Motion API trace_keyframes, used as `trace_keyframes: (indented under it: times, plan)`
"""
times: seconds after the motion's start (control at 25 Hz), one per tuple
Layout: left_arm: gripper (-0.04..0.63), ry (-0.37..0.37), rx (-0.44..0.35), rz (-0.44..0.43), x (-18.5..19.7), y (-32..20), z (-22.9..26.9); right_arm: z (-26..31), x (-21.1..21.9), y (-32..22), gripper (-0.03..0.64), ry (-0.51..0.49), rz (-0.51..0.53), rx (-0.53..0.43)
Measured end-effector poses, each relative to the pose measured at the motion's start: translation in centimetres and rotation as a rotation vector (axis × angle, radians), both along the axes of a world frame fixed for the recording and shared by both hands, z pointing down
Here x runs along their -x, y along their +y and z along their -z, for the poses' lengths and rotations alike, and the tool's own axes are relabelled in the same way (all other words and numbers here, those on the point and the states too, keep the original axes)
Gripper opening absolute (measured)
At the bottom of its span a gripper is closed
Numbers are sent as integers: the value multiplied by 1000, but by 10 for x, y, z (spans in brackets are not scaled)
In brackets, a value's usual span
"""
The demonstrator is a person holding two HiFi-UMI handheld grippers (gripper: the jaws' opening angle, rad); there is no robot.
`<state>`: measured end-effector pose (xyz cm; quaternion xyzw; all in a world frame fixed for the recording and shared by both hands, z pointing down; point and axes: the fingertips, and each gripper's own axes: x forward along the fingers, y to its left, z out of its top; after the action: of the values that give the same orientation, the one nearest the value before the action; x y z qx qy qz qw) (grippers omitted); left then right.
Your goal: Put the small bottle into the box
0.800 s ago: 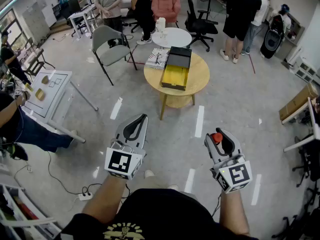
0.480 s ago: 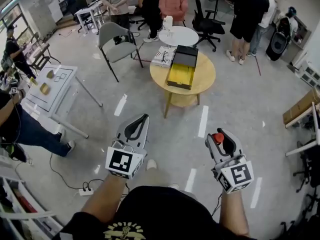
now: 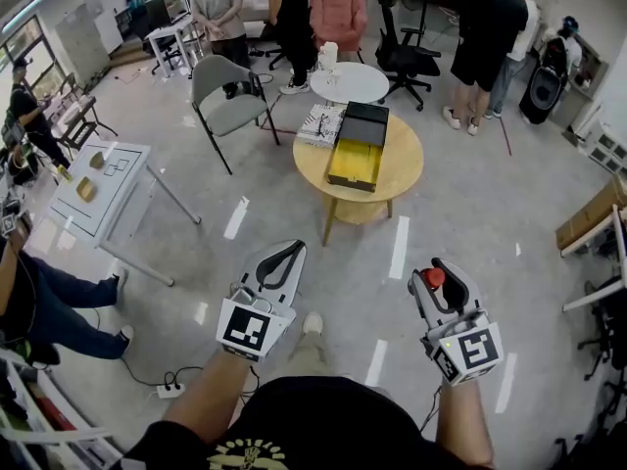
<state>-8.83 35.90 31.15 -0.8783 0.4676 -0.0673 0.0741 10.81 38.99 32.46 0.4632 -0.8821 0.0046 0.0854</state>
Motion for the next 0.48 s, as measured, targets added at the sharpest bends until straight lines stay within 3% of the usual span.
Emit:
trace_keyframes:
  times: [0.48]
  plan:
    - [18,15,16,-34,-8,-99,-8,-7,-3,-79,163,-16,-39,49]
